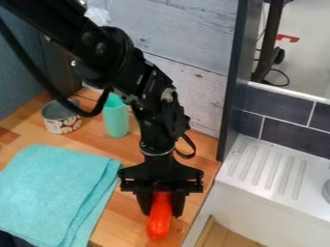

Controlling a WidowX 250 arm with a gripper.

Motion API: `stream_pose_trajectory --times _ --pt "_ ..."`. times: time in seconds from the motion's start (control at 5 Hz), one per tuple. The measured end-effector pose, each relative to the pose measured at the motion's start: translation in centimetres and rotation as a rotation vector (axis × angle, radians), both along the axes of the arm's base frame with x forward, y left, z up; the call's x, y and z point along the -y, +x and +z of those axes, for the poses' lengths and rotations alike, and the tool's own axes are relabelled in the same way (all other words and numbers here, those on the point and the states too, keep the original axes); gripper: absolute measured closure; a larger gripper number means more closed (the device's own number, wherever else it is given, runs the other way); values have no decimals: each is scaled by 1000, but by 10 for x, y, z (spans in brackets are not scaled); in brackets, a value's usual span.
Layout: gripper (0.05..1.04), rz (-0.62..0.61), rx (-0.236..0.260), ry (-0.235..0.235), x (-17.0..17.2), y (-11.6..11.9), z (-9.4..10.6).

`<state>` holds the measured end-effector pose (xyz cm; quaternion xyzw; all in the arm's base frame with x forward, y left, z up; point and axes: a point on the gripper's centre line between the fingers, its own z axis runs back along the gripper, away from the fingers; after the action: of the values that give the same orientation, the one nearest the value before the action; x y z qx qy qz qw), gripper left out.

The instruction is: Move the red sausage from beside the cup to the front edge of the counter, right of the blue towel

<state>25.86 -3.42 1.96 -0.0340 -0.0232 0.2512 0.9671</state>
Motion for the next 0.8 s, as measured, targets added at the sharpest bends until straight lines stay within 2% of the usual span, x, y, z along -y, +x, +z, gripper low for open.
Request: stream_pose_trajectory --times 0.2,0.6,0.8 --pt "523 -13 2 -15 2 -8 -3" --pt "523 19 -69 -8 0 -26 -10" --pt "523 14 -80 -20 1 -32 -14"
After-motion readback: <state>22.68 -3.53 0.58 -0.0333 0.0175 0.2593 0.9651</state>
